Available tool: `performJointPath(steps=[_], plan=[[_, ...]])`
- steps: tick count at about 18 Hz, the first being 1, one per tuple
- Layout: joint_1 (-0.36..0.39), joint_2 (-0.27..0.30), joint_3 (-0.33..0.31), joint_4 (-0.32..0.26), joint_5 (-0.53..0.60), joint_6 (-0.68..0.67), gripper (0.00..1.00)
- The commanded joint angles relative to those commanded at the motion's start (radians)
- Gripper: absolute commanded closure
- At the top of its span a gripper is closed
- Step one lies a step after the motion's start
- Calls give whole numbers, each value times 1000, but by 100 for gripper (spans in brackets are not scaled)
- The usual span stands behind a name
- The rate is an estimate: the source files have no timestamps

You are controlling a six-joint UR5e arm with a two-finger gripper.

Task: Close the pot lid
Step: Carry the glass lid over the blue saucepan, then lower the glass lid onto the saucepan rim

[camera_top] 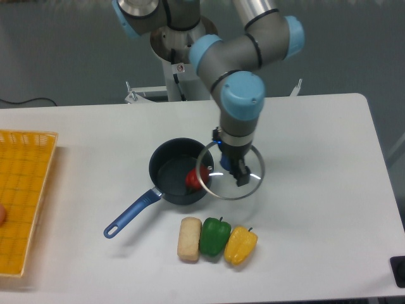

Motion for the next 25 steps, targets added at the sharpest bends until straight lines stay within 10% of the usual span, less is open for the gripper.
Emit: performJointPath(steps=[25], plan=[[-150,25,-46,8,74,-186,72]])
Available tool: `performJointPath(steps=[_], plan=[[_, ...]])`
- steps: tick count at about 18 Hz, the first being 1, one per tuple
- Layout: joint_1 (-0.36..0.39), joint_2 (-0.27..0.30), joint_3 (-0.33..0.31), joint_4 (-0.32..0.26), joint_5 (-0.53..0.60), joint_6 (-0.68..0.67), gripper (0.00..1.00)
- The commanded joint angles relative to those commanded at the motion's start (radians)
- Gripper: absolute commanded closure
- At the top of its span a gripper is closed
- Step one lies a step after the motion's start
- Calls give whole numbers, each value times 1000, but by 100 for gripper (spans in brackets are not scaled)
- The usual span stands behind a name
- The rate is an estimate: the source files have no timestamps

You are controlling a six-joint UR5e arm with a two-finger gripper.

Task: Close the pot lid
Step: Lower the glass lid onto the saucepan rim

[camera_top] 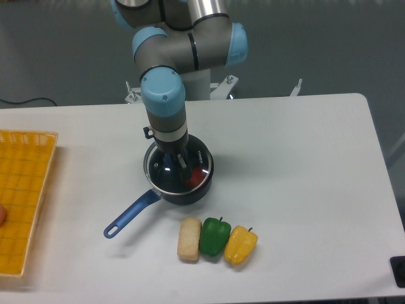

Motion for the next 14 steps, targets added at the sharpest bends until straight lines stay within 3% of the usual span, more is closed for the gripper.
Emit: performJointPath(steps=[7,14], plan=[[0,-21,-18,54,2,0,72],[15,-29,-20,60,-5,61,72]])
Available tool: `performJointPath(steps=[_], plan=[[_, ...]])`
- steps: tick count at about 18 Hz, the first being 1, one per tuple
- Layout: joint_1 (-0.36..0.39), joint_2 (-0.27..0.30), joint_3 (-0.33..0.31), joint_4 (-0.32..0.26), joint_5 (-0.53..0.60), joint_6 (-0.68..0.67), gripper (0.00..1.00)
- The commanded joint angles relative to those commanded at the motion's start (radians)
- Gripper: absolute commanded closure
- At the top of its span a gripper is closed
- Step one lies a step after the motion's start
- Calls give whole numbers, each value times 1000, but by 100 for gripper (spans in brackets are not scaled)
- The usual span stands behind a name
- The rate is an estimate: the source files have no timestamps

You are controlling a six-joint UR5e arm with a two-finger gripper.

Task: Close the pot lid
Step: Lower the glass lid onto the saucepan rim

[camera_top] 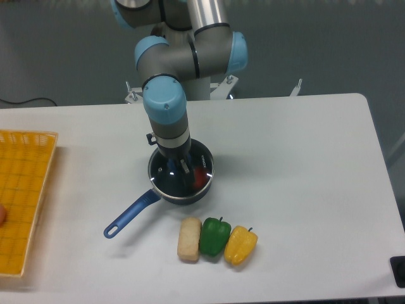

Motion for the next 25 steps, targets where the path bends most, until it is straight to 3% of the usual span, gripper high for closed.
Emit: performJointPath(steps=[21,25], plan=[[8,9,-28,2,-6,58,72],[3,11,-40,31,-6,57,72]])
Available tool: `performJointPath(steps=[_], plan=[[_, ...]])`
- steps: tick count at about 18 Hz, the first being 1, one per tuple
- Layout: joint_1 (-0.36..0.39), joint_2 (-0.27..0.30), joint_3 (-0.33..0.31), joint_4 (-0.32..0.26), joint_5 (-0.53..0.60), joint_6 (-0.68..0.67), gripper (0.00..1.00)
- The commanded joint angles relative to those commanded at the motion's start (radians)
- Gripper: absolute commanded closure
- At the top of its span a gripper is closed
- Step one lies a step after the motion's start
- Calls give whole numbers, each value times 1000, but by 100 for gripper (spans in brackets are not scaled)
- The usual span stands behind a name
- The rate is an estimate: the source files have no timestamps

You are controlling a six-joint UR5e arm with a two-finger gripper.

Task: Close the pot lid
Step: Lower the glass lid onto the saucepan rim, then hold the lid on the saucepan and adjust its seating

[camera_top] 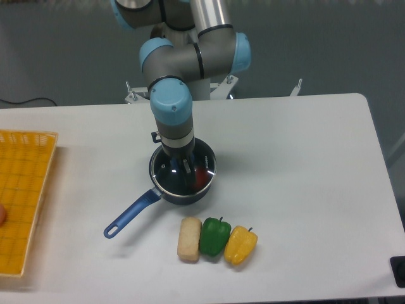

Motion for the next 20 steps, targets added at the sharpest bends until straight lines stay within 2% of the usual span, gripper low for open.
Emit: performJointPath(steps=[20], plan=[[12,43,-8,-4,11,5,72]])
